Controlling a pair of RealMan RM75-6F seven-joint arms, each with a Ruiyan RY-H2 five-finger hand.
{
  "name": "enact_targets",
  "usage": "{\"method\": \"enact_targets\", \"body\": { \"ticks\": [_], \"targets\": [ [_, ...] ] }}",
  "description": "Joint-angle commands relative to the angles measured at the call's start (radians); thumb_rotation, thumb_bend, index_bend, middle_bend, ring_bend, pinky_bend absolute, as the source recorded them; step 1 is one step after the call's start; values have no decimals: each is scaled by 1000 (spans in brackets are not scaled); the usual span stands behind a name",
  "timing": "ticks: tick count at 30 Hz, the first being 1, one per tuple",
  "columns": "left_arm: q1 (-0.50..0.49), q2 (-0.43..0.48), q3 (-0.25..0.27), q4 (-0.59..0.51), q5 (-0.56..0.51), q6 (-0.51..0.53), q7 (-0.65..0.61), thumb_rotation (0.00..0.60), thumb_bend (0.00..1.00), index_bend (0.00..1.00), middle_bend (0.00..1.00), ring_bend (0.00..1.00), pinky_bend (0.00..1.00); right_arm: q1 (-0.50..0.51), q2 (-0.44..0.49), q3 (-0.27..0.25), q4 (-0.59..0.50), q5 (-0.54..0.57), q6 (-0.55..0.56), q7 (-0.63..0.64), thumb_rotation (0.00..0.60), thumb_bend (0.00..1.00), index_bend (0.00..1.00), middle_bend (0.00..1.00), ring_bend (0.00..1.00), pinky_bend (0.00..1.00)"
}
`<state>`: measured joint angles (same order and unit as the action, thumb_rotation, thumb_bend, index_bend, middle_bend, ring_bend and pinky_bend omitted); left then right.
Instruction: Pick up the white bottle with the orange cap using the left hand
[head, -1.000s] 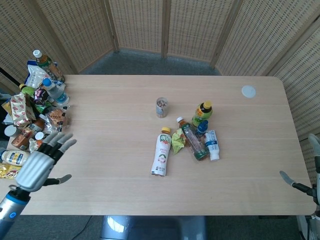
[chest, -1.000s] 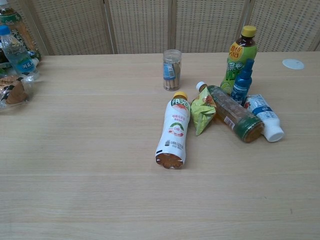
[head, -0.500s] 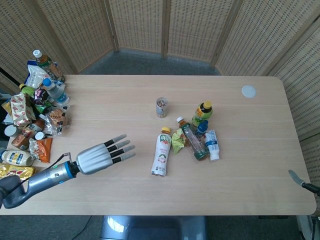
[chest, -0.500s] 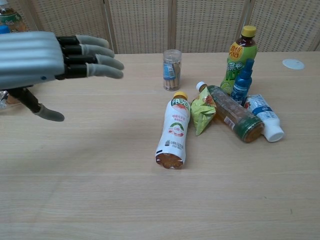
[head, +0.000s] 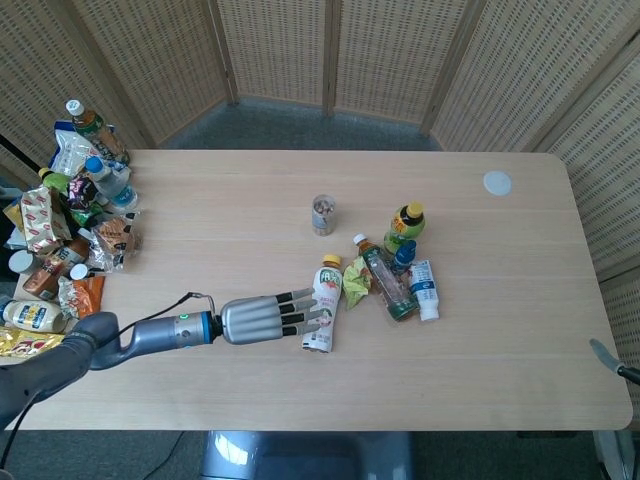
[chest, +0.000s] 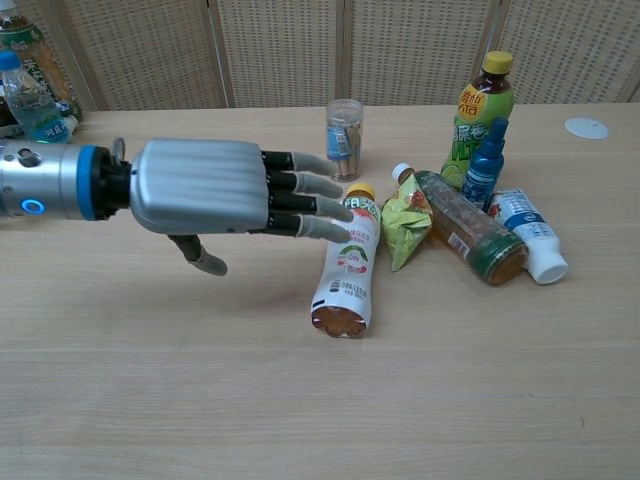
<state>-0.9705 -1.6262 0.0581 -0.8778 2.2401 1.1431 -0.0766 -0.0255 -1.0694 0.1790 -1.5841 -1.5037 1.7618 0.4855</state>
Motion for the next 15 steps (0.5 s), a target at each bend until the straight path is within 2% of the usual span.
{"method": "enact_targets", "body": {
  "ticks": [1, 8, 15],
  "targets": [
    [-39, -42, 22, 35, -11, -35, 0, 600, 0, 0, 0, 0, 0, -3, 4, 5, 1, 6, -1, 14, 600, 0, 0, 0, 0, 0],
    [-87, -141, 13, 97, -85, -85, 12, 600, 0, 0, 0, 0, 0, -10, 14, 13, 4, 15, -2, 49, 600, 0, 0, 0, 0, 0],
    [-160, -216, 40, 154, -122, -182, 29, 600, 0, 0, 0, 0, 0, -13, 19, 15, 6, 13, -5, 70, 600, 0, 0, 0, 0, 0]
  ]
}}
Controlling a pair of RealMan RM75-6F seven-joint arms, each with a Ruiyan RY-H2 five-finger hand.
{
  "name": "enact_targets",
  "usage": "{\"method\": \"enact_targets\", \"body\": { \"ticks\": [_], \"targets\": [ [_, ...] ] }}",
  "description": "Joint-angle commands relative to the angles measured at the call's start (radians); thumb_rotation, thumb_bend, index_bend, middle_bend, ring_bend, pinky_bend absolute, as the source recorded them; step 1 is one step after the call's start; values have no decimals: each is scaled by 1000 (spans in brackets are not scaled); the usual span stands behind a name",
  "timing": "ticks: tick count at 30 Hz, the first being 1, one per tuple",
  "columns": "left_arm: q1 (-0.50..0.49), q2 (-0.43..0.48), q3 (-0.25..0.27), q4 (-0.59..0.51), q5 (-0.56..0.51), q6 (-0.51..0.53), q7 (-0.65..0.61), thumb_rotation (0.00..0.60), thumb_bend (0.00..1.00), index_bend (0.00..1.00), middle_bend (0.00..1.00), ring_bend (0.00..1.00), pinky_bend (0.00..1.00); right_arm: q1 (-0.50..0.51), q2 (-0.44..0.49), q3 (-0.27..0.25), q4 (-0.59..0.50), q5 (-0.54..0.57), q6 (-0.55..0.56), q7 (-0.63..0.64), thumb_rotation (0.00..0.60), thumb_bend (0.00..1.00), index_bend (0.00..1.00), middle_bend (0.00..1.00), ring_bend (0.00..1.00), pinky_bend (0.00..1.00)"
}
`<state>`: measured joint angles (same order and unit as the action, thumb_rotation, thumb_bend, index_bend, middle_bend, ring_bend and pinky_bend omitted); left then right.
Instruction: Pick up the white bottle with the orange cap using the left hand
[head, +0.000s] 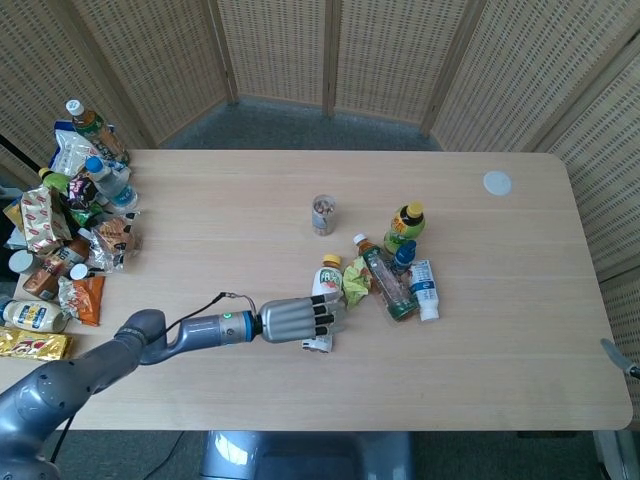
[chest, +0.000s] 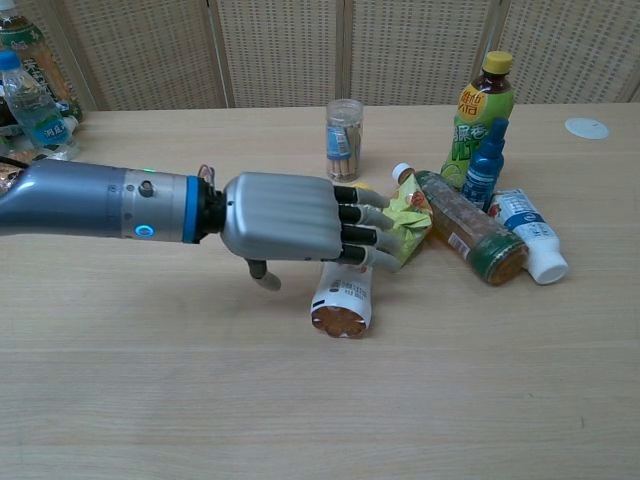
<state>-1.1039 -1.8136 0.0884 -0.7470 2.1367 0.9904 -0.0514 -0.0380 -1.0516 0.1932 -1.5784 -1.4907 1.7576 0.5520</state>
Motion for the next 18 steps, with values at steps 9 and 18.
{"method": "enact_targets", "body": {
  "ticks": [9, 18],
  "targets": [
    [-90, -121, 23, 79, -69, -62, -10, 600, 0, 45, 2, 59, 61, -3, 4, 6, 5, 3, -5, 21, 600, 0, 0, 0, 0, 0],
    [-85, -174, 57, 134, -88, 13, 9, 600, 138, 698, 575, 670, 503, -9, 8, 8, 4, -3, 5, 35, 600, 0, 0, 0, 0, 0]
  ]
}}
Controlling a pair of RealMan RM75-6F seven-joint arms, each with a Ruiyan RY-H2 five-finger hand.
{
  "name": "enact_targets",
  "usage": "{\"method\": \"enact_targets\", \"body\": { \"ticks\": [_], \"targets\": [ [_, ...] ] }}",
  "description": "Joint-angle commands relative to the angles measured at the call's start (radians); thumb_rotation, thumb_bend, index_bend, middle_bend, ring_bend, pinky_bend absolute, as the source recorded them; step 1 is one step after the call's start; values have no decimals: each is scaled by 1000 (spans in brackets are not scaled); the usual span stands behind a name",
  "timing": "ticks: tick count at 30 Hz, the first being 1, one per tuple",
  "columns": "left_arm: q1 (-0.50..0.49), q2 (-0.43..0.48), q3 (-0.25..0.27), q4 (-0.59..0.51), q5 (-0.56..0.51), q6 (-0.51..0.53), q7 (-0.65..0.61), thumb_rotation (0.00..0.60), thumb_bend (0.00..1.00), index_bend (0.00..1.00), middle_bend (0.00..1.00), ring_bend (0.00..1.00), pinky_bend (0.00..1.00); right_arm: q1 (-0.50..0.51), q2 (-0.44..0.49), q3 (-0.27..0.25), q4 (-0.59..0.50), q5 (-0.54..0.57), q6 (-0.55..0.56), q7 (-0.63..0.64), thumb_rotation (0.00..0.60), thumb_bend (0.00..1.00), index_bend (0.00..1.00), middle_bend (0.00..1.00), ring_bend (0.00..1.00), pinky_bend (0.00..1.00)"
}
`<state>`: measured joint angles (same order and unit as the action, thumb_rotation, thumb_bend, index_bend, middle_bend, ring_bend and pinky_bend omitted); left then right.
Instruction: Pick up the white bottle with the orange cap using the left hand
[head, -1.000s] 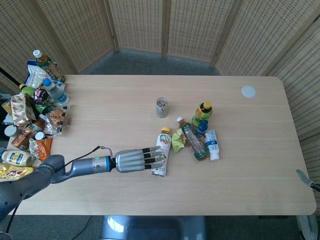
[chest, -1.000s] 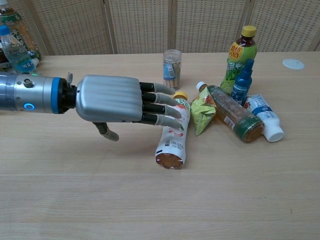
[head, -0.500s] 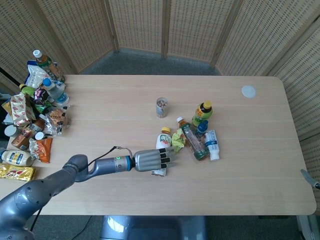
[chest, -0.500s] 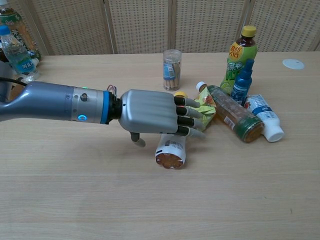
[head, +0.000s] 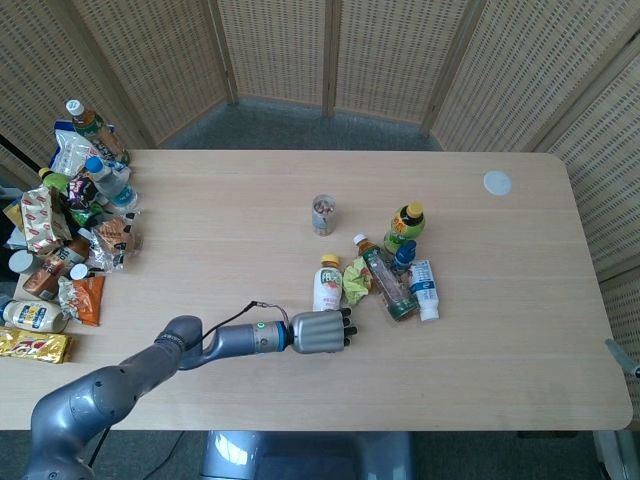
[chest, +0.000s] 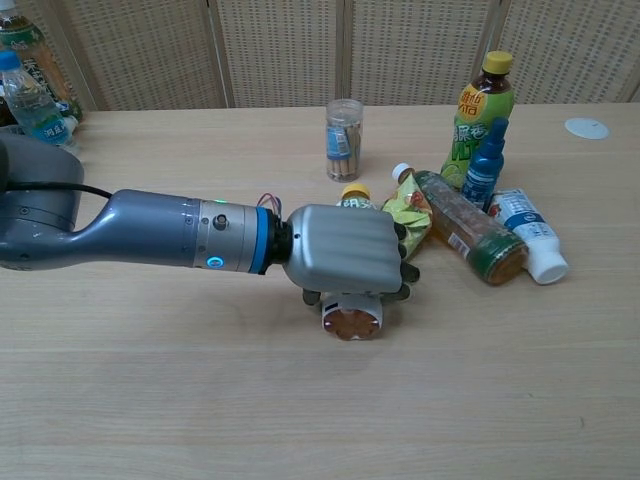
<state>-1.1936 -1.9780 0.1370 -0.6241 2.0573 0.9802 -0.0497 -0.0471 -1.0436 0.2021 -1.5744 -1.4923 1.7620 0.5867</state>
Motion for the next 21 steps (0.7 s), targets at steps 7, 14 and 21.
{"method": "enact_targets", "body": {
  "ticks": [7, 14, 21],
  "targets": [
    [6, 40, -5, -48, -37, 101, 47, 600, 156, 727, 600, 682, 569, 0, -3, -5, -2, -10, -2, -14, 600, 0, 0, 0, 0, 0],
    [0, 220, -54, -271, -68, 171, 160, 600, 158, 731, 592, 674, 569, 2, -7, -10, -8, -26, 0, -33, 600, 0, 0, 0, 0, 0],
    [6, 484, -108, -594, -107, 170, 312, 600, 159, 731, 592, 674, 569, 2, -9, -20, -20, -48, 6, -54, 600, 0, 0, 0, 0, 0]
  ]
}}
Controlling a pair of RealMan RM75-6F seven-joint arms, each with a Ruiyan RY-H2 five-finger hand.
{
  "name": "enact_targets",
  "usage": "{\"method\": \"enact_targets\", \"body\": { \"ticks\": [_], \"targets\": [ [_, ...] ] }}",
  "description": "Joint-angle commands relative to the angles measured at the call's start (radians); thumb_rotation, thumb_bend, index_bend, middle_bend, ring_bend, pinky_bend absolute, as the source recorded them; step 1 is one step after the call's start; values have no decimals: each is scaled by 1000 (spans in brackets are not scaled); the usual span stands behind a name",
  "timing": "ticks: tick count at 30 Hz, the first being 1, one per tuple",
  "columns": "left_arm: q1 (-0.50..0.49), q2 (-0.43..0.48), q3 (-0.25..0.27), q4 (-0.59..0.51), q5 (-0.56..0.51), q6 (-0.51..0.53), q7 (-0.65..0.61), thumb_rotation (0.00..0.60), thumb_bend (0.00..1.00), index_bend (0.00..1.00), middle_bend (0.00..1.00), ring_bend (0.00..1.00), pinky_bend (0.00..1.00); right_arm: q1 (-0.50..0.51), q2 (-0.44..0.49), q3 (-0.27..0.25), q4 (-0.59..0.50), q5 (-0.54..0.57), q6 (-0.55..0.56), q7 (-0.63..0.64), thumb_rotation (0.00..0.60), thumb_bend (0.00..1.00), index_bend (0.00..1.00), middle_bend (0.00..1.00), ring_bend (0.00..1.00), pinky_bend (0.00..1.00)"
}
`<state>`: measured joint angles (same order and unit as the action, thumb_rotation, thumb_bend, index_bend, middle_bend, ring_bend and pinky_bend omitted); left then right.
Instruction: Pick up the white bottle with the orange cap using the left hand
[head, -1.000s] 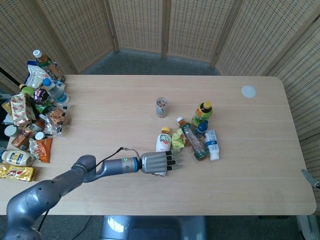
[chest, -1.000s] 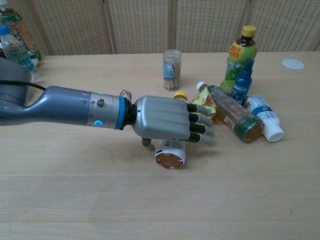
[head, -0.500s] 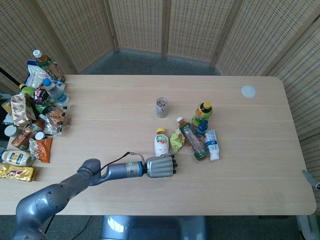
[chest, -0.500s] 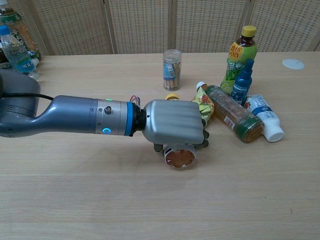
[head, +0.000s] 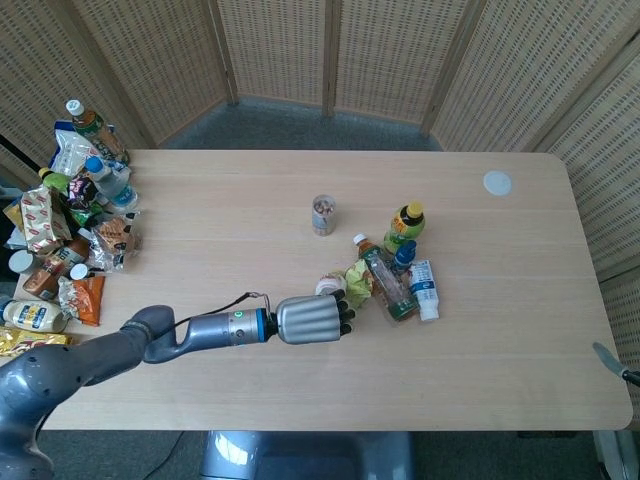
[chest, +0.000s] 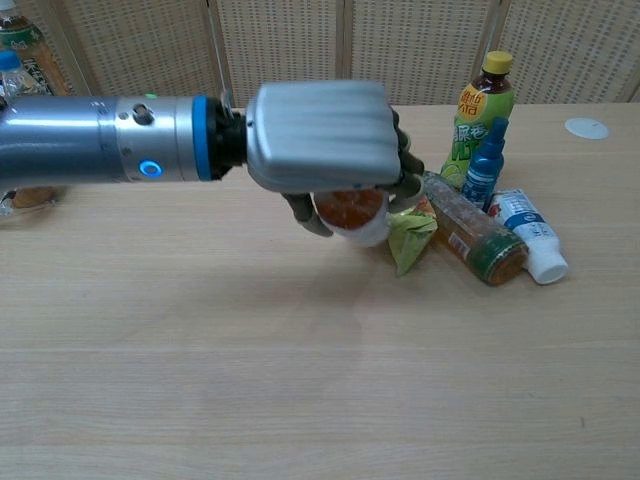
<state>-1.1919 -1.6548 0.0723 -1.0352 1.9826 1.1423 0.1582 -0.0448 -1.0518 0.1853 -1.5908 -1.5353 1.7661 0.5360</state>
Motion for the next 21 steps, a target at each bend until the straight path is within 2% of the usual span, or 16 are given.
{"method": "enact_targets", "body": {
  "ticks": [1, 6, 12, 21],
  "targets": [
    [7, 191, -50, -217, -37, 6, 121, 600, 159, 731, 592, 674, 568, 0, -1, -4, -5, -8, 3, -6, 600, 0, 0, 0, 0, 0],
    [24, 349, -90, -381, -61, 10, 193, 600, 156, 732, 592, 674, 568, -2, 0, -9, -14, -20, 10, -15, 600, 0, 0, 0, 0, 0],
    [48, 516, -144, -526, -87, 26, 238, 600, 157, 733, 591, 673, 569, -1, 0, -12, -19, -27, 12, -21, 600, 0, 0, 0, 0, 0],
    [84, 668, -204, -638, -100, 43, 258, 600, 154, 732, 589, 672, 569, -3, -1, -19, -29, -43, 22, -35, 600, 0, 0, 0, 0, 0]
  ]
}}
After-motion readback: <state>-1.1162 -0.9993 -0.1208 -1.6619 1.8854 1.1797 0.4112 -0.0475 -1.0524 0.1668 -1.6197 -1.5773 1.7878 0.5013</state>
